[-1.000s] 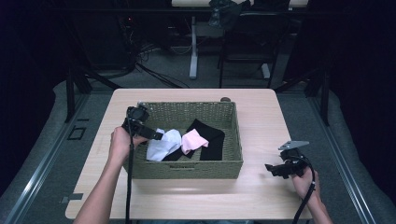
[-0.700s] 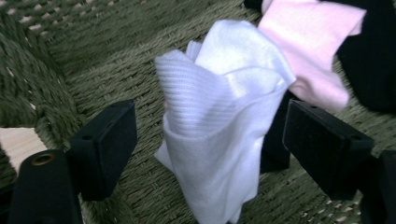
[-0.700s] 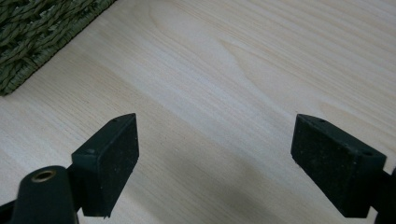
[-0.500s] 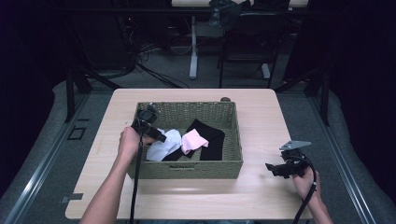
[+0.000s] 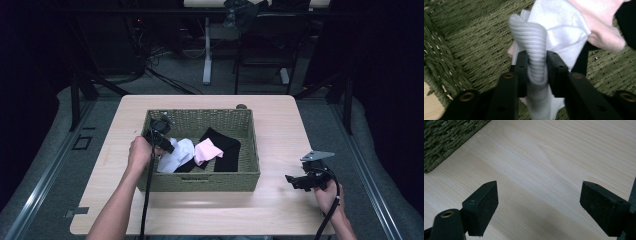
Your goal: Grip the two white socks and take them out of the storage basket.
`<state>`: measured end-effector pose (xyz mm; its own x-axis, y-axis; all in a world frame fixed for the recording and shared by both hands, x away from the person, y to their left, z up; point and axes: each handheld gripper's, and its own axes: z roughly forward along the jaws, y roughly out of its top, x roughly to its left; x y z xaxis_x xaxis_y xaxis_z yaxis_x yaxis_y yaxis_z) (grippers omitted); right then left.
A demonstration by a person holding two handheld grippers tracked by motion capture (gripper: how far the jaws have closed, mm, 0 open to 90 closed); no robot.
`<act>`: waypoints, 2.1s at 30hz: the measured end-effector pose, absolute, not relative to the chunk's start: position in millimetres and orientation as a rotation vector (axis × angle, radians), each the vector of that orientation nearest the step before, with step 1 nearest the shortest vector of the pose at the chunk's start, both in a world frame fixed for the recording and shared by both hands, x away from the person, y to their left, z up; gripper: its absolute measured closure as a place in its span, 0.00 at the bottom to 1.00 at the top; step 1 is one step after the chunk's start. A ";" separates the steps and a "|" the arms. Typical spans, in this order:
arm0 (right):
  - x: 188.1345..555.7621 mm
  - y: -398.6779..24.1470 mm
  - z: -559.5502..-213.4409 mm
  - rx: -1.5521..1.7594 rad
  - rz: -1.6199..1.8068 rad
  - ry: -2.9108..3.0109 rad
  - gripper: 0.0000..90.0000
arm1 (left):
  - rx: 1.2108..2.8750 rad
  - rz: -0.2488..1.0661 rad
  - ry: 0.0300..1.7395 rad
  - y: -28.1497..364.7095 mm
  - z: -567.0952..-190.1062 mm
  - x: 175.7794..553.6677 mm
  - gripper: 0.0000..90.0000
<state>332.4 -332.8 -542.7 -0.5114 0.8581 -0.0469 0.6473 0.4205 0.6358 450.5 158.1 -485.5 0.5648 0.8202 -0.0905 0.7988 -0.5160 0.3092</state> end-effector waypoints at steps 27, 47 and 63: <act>333.8 -331.2 -541.8 1.285 0.807 2.322 0.16 | 2.393 0.194 1.228 169.2 -411.4 441.0 0.88; 334.1 -332.7 -542.5 1.292 0.804 2.322 0.16 | 2.331 0.243 1.252 192.4 -369.1 441.2 0.88; 333.8 -332.4 -542.9 1.297 0.793 2.329 0.16 | 2.280 0.285 1.323 228.4 -355.6 432.5 0.88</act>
